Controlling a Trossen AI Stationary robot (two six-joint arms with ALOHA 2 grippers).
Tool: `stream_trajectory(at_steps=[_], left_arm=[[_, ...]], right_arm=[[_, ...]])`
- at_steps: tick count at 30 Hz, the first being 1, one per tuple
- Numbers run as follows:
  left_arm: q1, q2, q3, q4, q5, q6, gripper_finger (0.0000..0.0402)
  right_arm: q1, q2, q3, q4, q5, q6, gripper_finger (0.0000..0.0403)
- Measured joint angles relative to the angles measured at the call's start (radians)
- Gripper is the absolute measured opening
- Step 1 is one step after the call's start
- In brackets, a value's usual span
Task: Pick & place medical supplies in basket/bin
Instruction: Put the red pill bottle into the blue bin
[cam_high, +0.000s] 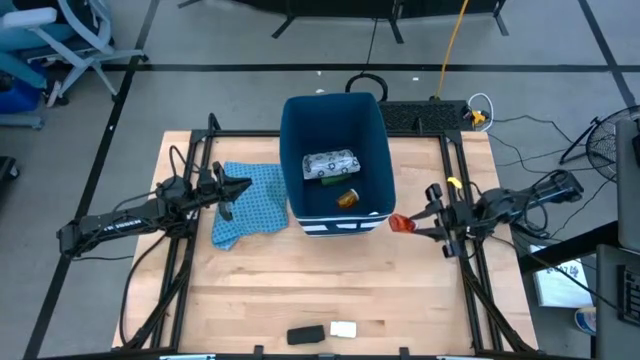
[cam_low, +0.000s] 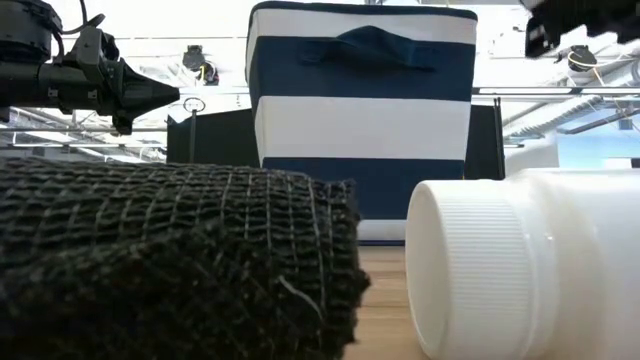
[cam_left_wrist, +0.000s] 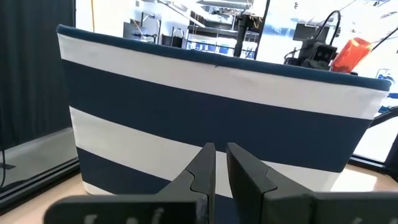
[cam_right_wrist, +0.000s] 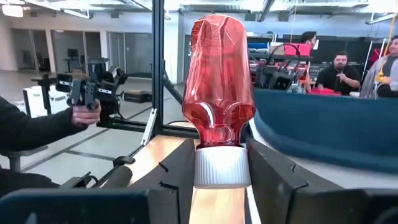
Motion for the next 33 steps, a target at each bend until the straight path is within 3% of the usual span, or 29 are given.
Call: stream_trajectory(at_steps=[9, 16, 20, 24, 33], left_arm=[[0.0, 0.0, 0.0, -0.001, -0.001, 0.0, 0.0042], [0.0, 0.0, 0.0, -0.001, -0.02, 0.0, 0.0042], [0.0, 0.0, 0.0, -0.001, -0.046, 0.0, 0.0042], [0.0, 0.0, 0.0, -0.001, -0.061, 0.0, 0.0042], [0.0, 0.0, 0.0, -0.007, -0.06, 0.0, 0.0042]], right_arm=[[0.0, -0.122, -0.143, 0.125, 0.002, 0.008, 0.0113], [0.0, -0.073, -0.067, 0.174, 0.057, -0.012, 0.0114], [-0.002, 0.071, 0.123, 0.135, 0.101, -0.078, 0.0113], [-0.045, 0.279, 0.41, -0.057, 0.184, -0.148, 0.0115], [-0.344, 0.801, 1.108, -0.589, 0.221, -0.289, 0.0114]])
